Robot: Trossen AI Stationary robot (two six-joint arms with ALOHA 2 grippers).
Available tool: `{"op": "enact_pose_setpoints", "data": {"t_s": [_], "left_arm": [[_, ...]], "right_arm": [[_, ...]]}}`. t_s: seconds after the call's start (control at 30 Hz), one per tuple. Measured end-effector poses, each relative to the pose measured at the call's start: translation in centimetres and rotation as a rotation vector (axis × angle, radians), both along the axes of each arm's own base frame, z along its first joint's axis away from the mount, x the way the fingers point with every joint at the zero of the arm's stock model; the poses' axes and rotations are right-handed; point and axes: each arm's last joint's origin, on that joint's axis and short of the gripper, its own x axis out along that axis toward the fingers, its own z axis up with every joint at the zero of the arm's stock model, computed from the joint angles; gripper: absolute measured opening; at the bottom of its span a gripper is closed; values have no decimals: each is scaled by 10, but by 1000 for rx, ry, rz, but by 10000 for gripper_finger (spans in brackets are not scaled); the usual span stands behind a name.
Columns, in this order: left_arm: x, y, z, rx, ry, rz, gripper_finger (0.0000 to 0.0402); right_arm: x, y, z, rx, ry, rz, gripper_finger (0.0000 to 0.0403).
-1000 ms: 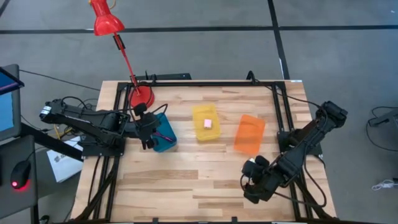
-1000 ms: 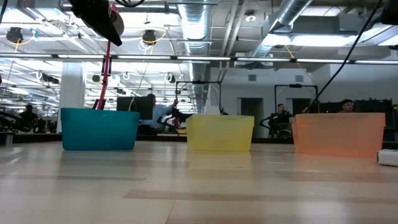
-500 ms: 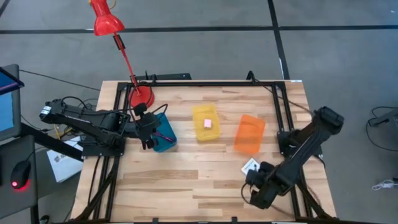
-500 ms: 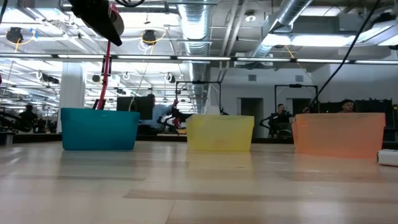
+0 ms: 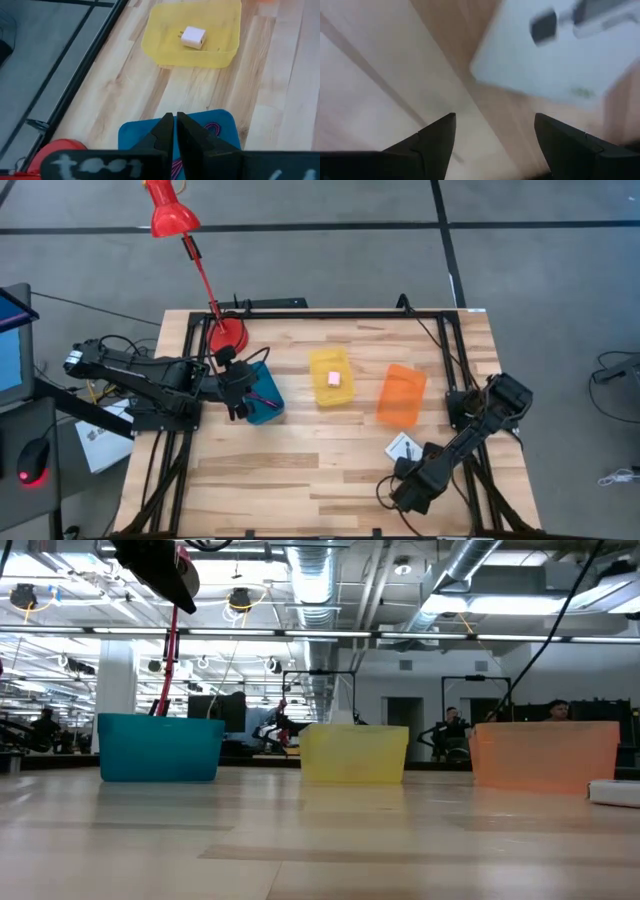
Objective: Pick and place items into bin
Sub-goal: Put the card reader box into the orange bin
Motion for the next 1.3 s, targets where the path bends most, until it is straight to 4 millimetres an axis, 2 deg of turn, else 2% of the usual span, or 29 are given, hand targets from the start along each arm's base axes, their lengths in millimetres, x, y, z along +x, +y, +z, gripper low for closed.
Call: {"op": "enact_pose_setpoints", "data": {"t_s": [0.1,0.2,0.37,0.5,0.57,0.7,0.87,1.03,1.17,1.3], "left_arm": [[3,-1,2,-51,-68,47,11],[7,-1,6,-22,-111,32,11],[15,-1,13,5,-200,8,11],[22,-3,14,-15,-232,-13,11],[31,-4,12,-25,-231,-75,11],[63,-11,-2,-67,-231,-204,11],[116,-24,-39,-8,-204,-419,23],[160,-30,-66,-108,-206,-549,73],[198,-34,-82,-234,-310,-654,118],[231,-37,-108,-355,-283,-704,146]], "right_arm": [[0,5,8,13,-3,-13,265],[0,9,19,27,-42,2,265],[0,10,38,-81,-196,45,265],[-4,7,40,-188,-248,12,265],[-8,8,39,-212,-246,-2,265],[-11,7,35,-234,-247,-65,265],[-15,8,33,-251,-254,-88,265],[-15,8,33,-252,-255,-94,265],[-14,7,33,-282,-293,-79,265],[-13,6,34,-309,-330,-99,265]]}}
